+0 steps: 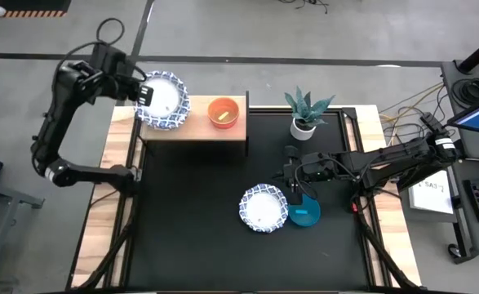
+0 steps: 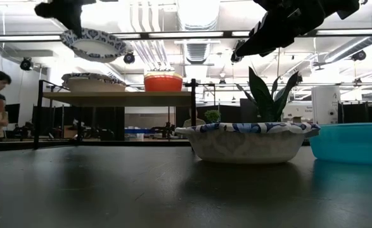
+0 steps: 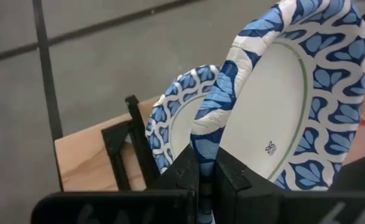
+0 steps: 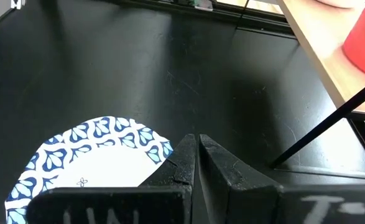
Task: Place and stack bowls onto a shelf
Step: Stack the blue bowl on top of the blue bowl on the shelf
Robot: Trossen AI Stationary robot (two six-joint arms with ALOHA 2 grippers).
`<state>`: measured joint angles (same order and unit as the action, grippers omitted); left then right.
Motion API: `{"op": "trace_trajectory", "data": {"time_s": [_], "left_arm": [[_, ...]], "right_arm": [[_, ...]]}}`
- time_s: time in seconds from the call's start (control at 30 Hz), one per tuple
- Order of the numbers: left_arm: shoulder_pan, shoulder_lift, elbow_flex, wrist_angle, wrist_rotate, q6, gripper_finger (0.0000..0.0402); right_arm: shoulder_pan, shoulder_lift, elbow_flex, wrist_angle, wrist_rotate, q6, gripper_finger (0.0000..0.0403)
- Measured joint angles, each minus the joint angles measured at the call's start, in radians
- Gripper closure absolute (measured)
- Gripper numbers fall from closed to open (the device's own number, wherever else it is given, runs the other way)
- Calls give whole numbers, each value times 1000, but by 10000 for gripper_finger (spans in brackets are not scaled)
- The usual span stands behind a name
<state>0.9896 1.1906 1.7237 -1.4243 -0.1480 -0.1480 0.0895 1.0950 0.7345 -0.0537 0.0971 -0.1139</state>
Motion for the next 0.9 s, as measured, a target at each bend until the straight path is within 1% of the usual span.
{"op": "trace_trajectory", "data": {"time_s": [0.2,0.53,0.67,0.9], "left_arm": [[-1,40,0,-5,33,2,401],[-15,78,0,0,-37,-74,399],[-23,93,0,0,-72,-95,379],[-25,110,0,-7,-79,-105,335]], "right_arm": [[0,0,-1,2,0,2,394],[0,-2,-1,0,0,2,394],[0,-3,-1,0,0,3,394],[0,-3,-1,-13,0,12,394]]}}
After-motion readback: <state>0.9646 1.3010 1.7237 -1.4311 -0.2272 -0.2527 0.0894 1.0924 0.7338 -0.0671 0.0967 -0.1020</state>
